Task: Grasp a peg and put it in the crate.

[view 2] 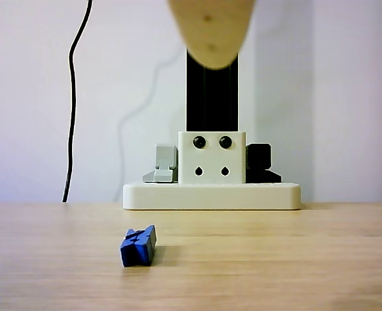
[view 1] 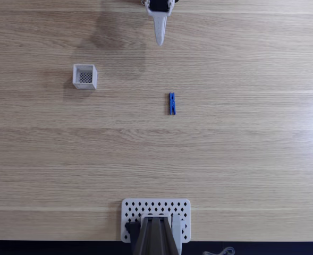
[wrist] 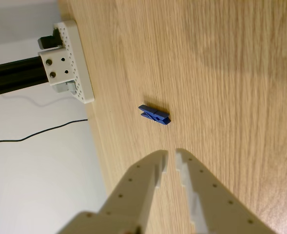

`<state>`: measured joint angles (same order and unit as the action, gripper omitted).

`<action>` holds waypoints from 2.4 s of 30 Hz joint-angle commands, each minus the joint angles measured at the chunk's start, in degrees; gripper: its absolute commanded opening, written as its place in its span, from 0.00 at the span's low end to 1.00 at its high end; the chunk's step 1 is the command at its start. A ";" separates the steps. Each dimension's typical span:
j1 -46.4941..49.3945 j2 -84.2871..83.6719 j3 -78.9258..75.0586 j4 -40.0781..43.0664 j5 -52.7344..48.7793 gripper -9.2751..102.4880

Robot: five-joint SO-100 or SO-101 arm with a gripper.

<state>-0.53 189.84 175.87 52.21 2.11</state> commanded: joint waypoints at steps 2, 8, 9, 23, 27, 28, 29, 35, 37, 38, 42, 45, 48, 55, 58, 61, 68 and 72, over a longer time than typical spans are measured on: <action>-0.18 0.97 -0.62 -0.18 -0.18 0.08; -0.26 -3.16 -2.20 -0.44 -0.35 0.08; -0.26 -5.36 -3.16 -0.44 -0.35 0.09; 0.53 -52.47 -31.38 -0.44 -16.17 0.08; 0.00 -58.71 -37.53 -0.53 -37.79 0.08; 0.00 -59.50 -38.41 -0.53 -43.95 0.08; 0.35 -60.12 -39.11 -0.70 -50.27 0.08; -0.26 -63.46 -41.22 -12.92 -86.31 0.08; -0.88 -65.57 -40.78 -20.92 -95.71 0.09; -0.97 -66.88 -40.61 -25.05 -99.40 0.09; -2.46 -73.74 -37.71 -40.17 -102.92 0.09; -4.66 -77.87 -36.21 -48.43 -101.16 0.08; -6.59 -81.12 -35.77 -53.09 -99.58 0.09; -6.68 -86.57 -36.21 -53.88 -99.05 0.11; -6.33 -89.30 -37.53 -53.35 -98.96 0.18; -5.80 -90.97 -38.06 -53.61 -98.96 0.23; -5.80 -92.20 -38.50 -53.79 -98.96 0.25; -5.98 -92.55 -38.85 -54.14 -98.96 0.25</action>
<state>-7.03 96.50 141.06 0.35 -97.38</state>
